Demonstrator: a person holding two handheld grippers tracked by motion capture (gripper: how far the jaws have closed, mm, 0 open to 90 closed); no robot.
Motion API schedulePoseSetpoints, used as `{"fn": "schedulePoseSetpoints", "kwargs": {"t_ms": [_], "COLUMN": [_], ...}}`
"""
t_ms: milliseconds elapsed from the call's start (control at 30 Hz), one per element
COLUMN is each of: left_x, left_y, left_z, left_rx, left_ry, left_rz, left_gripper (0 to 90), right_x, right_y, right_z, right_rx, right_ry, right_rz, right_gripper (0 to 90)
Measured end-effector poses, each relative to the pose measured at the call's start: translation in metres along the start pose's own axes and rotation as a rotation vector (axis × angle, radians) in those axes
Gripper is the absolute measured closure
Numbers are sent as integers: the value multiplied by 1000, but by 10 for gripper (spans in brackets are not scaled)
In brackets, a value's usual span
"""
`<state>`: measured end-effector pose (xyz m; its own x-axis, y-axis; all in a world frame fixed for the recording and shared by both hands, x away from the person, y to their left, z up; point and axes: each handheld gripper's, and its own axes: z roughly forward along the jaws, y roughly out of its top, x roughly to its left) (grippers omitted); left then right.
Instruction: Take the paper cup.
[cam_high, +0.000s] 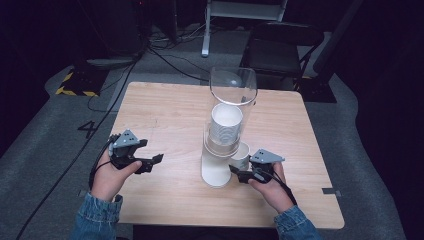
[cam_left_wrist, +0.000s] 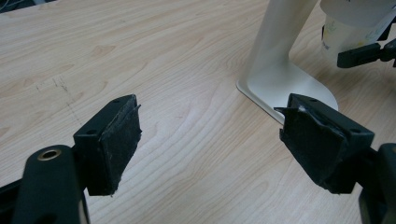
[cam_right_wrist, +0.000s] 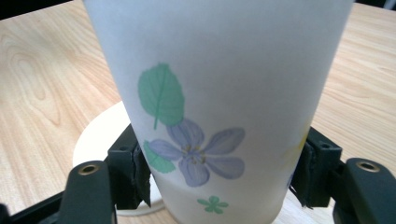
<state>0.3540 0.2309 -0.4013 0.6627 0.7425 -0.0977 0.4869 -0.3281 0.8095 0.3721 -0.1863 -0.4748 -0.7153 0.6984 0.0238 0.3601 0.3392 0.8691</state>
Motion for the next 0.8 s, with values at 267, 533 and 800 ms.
{"fn": "schedulePoseSetpoints", "kwargs": {"t_ms": [267, 533, 800], "left_x": [1, 2, 6], "left_y": [-1, -6, -14], "left_z": [0, -3, -10], "left_rx": [2, 11, 12], "left_ry": [1, 9, 34], "left_rz": [-3, -12, -35], "left_gripper": [198, 198, 199], "right_x": [-21, -38, -48], "right_y": [5, 14, 23], "right_z": [-19, -35, -40], "right_rx": [-41, -103, -139], "right_ry": [-45, -101, -125], "right_rz": [49, 94, 134], "right_gripper": [337, 337, 336]}}
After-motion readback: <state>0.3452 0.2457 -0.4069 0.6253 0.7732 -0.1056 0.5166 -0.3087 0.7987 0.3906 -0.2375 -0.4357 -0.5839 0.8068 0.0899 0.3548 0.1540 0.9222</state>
